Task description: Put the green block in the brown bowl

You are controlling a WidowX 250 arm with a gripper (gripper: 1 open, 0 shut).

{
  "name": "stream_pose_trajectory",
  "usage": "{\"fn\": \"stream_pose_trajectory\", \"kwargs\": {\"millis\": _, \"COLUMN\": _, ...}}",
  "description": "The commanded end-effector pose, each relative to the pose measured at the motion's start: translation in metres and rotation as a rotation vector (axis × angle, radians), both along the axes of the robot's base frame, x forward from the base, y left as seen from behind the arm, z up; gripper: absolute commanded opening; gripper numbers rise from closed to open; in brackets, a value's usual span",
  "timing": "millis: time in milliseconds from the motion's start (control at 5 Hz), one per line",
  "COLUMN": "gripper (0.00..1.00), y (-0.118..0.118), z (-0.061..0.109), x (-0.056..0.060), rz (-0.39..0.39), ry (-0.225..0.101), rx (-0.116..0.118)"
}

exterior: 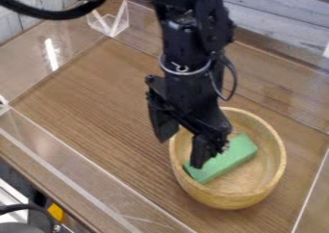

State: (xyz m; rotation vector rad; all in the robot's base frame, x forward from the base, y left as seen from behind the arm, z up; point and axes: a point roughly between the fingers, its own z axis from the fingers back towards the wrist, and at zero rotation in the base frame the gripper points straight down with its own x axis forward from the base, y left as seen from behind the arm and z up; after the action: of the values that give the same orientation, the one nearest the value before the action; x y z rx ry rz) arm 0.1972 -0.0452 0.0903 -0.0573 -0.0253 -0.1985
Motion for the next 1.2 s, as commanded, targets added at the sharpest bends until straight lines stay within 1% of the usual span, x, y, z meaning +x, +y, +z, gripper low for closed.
{"fn": "stream_pose_trajectory", "kwargs": {"millis": 0, "gripper": 1.00, "y": 0.008, "z": 0.000, "x": 0.003, "rz": 0.080, "ry": -0.020, "rx": 0.003}}
{"fn": "stream_pose_trajectory", "kwargs": {"millis": 400, "gripper": 1.00, "y": 0.028, "z": -0.006, "x": 0.019, "rz": 0.110, "ry": -0.018, "rx": 0.007}}
{"fn": "stream_pose_trajectory", "kwargs": {"millis": 800, "gripper": 1.00, "y": 0.019, "z": -0.014, "x": 0.027, "rz": 0.164, "ry": -0.018, "rx": 0.009}}
{"fn": "stream_pose_trajectory", "kwargs": {"millis": 1000, "gripper": 1.00, "y": 0.018, "z": -0.025, "x": 0.035, "rz": 0.136, "ry": -0.018, "rx": 0.010}}
